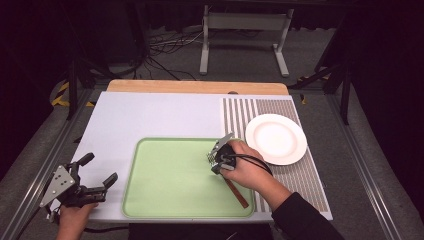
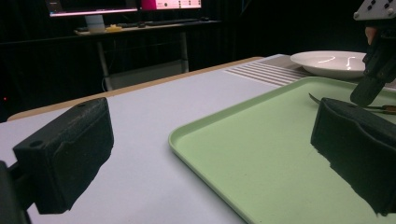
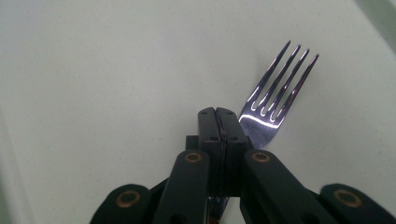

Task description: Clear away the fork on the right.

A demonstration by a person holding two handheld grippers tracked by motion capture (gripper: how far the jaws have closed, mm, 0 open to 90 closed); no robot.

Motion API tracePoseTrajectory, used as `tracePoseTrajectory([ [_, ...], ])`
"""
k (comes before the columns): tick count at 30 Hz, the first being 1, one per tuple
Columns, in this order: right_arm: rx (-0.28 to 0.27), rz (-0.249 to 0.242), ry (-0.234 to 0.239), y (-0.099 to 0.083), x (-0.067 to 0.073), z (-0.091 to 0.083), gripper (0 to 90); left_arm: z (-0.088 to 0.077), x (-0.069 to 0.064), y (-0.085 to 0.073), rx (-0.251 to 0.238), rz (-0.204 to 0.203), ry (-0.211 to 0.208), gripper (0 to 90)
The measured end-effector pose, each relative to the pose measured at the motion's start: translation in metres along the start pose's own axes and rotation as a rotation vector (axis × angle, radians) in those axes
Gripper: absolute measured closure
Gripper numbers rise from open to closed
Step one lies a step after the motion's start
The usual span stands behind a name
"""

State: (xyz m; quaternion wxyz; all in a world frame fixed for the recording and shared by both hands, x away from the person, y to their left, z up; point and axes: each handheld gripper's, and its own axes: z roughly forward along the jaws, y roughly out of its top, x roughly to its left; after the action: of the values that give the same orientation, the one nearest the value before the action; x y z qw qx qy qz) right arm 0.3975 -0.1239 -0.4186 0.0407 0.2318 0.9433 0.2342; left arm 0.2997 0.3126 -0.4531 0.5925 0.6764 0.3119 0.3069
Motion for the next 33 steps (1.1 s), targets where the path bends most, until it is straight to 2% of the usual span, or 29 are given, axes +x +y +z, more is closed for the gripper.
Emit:
tracePoseTrajectory([
  [14, 0.033, -0.004, -0.014, -0.002, -0.002, 0.007, 90.0, 0.000, 0.000, 0.000, 0.002, -0.001, -0.001, 0.0],
  [20, 0.045, -0.004, -0.035, -0.004, -0.005, 0.007, 90.0, 0.000, 0.000, 0.000, 0.002, -0.002, -0.001, 0.0],
  [33, 0.054, 0.039, -0.083, -0.010, -0.016, 0.002, 90.0, 0.001, 0.000, 0.000, 0.000, -0.004, 0.003, 0.0],
])
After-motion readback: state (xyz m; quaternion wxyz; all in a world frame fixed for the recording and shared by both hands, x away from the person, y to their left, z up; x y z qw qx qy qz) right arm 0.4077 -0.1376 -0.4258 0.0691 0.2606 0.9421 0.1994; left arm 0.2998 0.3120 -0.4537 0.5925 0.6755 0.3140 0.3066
